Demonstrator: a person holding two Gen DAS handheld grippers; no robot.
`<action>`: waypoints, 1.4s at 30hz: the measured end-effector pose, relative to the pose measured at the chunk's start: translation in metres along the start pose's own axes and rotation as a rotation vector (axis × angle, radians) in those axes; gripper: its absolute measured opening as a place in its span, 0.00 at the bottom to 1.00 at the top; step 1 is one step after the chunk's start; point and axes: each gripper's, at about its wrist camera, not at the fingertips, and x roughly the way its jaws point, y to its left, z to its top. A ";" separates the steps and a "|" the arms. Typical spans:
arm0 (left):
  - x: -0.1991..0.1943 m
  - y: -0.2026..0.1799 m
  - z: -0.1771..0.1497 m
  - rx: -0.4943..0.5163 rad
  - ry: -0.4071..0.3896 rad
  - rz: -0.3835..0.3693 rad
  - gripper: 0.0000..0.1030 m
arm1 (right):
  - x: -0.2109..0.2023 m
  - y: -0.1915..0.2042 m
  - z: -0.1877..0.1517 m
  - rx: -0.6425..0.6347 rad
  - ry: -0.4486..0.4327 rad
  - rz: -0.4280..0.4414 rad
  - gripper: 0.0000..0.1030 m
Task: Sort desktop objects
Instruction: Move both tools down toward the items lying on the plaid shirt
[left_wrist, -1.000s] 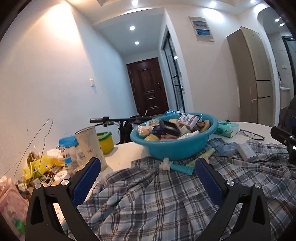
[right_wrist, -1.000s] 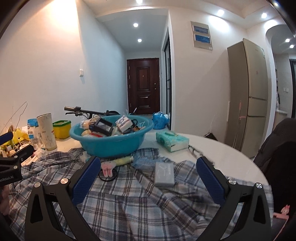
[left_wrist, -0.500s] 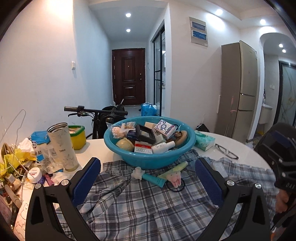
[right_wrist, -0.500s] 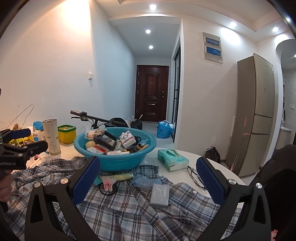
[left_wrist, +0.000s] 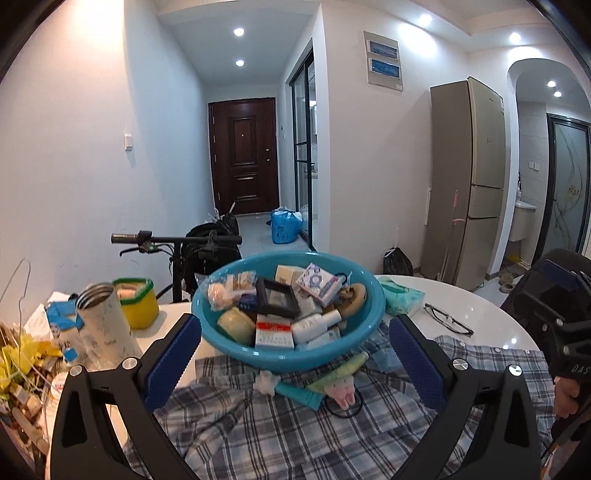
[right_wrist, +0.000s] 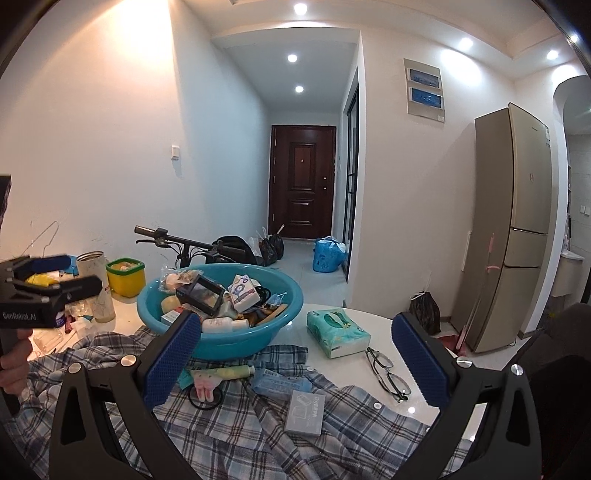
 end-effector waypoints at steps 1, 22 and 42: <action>0.004 -0.001 0.006 0.002 0.001 -0.006 1.00 | 0.003 -0.001 0.002 -0.006 0.004 -0.006 1.00; 0.084 -0.044 -0.043 0.096 0.272 -0.090 1.00 | 0.077 -0.016 -0.025 0.059 0.235 0.035 1.00; 0.167 -0.048 -0.106 0.059 0.509 -0.104 1.00 | 0.127 -0.023 -0.077 0.094 0.416 -0.007 1.00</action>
